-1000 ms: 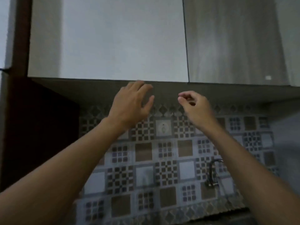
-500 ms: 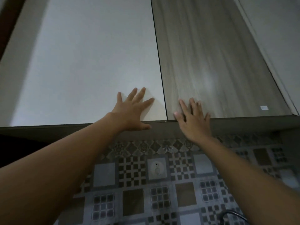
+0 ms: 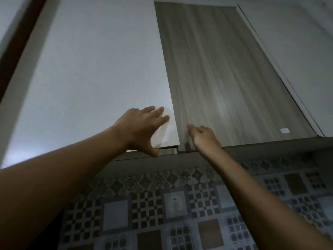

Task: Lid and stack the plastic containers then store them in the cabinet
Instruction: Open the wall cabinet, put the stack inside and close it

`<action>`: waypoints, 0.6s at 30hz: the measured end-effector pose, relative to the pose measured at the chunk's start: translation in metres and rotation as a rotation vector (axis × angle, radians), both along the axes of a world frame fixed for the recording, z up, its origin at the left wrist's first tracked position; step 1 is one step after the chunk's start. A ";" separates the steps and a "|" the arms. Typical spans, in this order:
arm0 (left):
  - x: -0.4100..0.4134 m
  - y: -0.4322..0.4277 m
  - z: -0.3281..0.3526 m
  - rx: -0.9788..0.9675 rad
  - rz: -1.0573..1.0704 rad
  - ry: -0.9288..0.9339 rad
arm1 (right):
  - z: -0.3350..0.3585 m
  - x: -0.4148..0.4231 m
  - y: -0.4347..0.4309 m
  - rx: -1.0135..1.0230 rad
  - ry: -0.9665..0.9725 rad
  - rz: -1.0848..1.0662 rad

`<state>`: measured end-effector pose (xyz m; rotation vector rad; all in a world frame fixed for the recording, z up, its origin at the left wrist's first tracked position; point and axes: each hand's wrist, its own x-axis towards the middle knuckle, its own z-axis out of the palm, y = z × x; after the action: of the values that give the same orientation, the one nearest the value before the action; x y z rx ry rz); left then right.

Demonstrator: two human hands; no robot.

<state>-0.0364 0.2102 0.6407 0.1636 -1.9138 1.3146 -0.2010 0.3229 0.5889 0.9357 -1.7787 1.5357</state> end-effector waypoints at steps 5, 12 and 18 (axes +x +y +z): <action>0.050 0.010 -0.006 0.052 -0.167 0.043 | 0.026 0.081 0.020 -0.269 -0.189 0.738; 0.123 0.016 -0.017 0.410 -0.622 -0.061 | 0.019 0.170 0.037 -0.379 -0.016 0.879; 0.231 0.037 -0.017 0.803 -1.088 0.117 | 0.023 0.281 0.039 -0.359 0.232 1.090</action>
<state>0.1948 0.2474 0.6240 -0.3607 -1.8454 -0.1848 0.0797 0.3619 0.6117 1.9405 -0.7343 2.1233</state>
